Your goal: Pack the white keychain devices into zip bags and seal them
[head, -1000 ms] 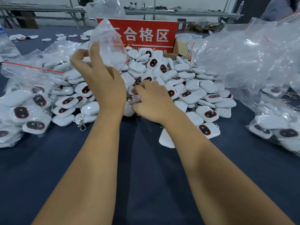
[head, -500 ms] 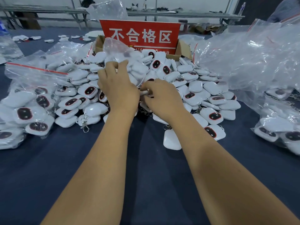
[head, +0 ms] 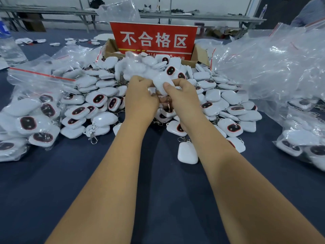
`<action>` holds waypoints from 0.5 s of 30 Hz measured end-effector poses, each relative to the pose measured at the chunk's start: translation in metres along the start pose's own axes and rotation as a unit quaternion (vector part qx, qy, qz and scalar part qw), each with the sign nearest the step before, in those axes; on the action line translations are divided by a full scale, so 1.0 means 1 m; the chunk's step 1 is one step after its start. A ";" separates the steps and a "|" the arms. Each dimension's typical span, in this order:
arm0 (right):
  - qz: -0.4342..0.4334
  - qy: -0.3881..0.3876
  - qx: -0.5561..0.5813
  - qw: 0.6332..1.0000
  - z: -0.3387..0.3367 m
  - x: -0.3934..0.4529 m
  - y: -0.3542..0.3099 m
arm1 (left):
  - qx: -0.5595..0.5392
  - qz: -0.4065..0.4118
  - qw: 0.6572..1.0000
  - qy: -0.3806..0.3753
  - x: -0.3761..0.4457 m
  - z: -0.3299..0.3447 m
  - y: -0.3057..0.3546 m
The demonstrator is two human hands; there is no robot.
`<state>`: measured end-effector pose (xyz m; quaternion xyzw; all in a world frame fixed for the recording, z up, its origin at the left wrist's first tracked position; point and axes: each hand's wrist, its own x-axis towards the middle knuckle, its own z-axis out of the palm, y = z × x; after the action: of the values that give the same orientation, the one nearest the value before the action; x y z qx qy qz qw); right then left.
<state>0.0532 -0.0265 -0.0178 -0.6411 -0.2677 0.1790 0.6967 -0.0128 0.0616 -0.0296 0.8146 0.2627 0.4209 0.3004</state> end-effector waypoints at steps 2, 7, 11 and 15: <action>-0.017 0.023 0.002 1.000 -0.002 0.001 0.002 | -0.081 -0.061 0.995 -0.023 -0.002 0.000 0.002; -0.080 0.034 -0.086 0.992 -0.002 0.002 0.004 | -0.346 -0.255 0.902 -0.032 0.007 0.000 0.003; -0.051 0.019 -0.077 0.996 0.000 0.001 0.003 | -0.363 -0.233 0.902 -0.030 0.007 0.000 -0.002; -0.052 0.005 -0.092 0.994 0.001 0.001 0.006 | -0.384 -0.211 0.898 -0.031 0.008 0.000 -0.005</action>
<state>0.0539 -0.0242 -0.0232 -0.6885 -0.3125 0.1141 0.6444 -0.0096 0.0704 -0.0290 0.5742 0.2375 0.3902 0.6794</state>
